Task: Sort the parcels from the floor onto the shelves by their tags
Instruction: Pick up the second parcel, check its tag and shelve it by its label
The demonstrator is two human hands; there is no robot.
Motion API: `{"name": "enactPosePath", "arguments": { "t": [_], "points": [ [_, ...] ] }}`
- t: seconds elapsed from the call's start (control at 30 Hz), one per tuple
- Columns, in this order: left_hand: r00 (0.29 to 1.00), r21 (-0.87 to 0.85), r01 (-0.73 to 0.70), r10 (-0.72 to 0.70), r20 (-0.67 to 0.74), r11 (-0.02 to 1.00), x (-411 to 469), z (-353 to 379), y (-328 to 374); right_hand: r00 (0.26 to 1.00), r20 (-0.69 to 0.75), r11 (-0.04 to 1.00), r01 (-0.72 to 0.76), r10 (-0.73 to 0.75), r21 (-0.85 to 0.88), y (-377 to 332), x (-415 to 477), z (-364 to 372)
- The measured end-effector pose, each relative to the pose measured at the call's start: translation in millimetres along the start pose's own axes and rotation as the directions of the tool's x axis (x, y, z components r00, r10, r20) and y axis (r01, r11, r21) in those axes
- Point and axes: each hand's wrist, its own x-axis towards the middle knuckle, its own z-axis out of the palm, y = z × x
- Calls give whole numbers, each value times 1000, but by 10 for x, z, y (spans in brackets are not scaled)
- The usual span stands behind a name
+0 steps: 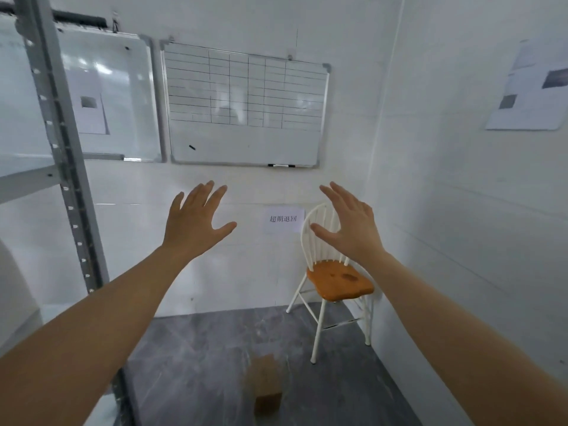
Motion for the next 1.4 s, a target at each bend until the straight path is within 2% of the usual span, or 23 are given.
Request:
{"name": "enactPosePath", "arguments": {
  "t": [0.27,0.4,0.5,0.87,1.0,1.1,1.4],
  "points": [
    [997,-35,72,-73,-5,997,1104,1118,-264,999,27,999,-23,22,33,744,1113,1157],
    [998,-34,64,-64,2,997,1482,1633,-427,997,66,997,-51,48,59,988,1494,1713],
    [996,-27,83,-82,38,996,1713,2057,-595,995,102,999,-20,16,47,1128,1745,2156],
    [979,-58,40,-27,201,998,2375,3780,-1274,973,203,993,-119,114,16,1478,2218,3755],
    [966,-89,19,5,258,996,2324,4501,-1361,945,260,979,-205,198,-1,1735,2135,4384],
    [937,-124,60,-13,348,991,2156,5109,-1359,909,314,957,-291,274,6,2015,1881,4899],
    [860,-115,148,-70,505,982,1109,6997,-1391,805,503,927,-376,314,22,2809,650,6665]
  ]
}}
